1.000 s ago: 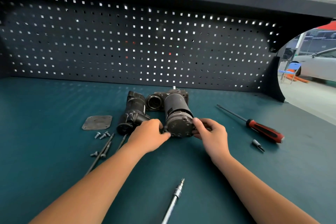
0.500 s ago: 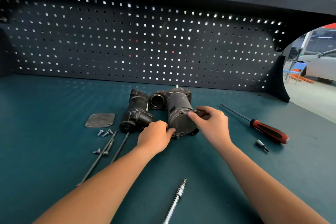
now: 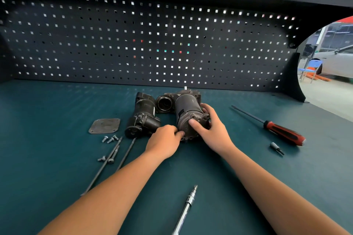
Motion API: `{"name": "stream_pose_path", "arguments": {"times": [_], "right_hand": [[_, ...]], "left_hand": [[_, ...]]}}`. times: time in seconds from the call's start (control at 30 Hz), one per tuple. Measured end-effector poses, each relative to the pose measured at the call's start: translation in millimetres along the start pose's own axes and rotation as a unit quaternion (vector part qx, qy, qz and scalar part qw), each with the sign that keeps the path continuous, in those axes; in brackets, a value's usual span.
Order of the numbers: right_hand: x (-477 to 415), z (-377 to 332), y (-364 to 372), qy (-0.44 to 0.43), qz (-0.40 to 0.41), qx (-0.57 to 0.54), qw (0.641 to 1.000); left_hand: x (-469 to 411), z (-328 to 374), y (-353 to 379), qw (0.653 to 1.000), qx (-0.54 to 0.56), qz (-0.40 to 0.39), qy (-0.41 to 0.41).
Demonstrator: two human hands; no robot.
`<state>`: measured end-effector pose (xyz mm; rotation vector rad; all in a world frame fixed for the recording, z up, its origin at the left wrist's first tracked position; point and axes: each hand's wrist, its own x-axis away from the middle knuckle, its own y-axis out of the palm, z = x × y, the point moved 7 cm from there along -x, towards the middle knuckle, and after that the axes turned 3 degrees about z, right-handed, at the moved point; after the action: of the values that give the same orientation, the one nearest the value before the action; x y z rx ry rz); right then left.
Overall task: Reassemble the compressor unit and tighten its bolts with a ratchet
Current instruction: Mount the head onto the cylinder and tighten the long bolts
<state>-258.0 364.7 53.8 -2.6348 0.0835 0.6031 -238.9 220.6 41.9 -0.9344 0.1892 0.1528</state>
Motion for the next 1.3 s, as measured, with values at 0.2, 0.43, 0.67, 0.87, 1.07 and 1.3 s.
{"name": "stream_pose_path", "arguments": {"times": [0.2,0.43,0.67,0.87,1.07,1.3], "right_hand": [[-8.8,9.4,-0.2,0.015,-0.018,-0.024,0.999],[-23.7,6.9,12.3,0.003,-0.069,-0.047,0.997],[-32.7,8.9,10.3,-0.027,-0.099,0.018,0.995],[-34.4,4.2,6.7,-0.037,-0.098,0.075,0.992],[-36.9,-0.5,7.0,-0.025,-0.129,0.044,0.990],[-36.9,-1.9,1.3,-0.038,-0.100,0.074,0.991]], "left_hand": [[0.2,-3.0,-1.3,0.999,0.042,0.002,-0.002],[0.7,-1.1,3.0,0.999,0.036,0.032,-0.001],[4.7,2.1,5.4,0.993,0.069,0.080,-0.047],[-2.9,3.7,1.6,0.983,0.176,0.049,-0.010],[-5.6,1.0,-0.2,0.973,0.229,0.032,-0.012],[-7.1,2.1,3.2,0.983,0.180,0.040,-0.003]]}}
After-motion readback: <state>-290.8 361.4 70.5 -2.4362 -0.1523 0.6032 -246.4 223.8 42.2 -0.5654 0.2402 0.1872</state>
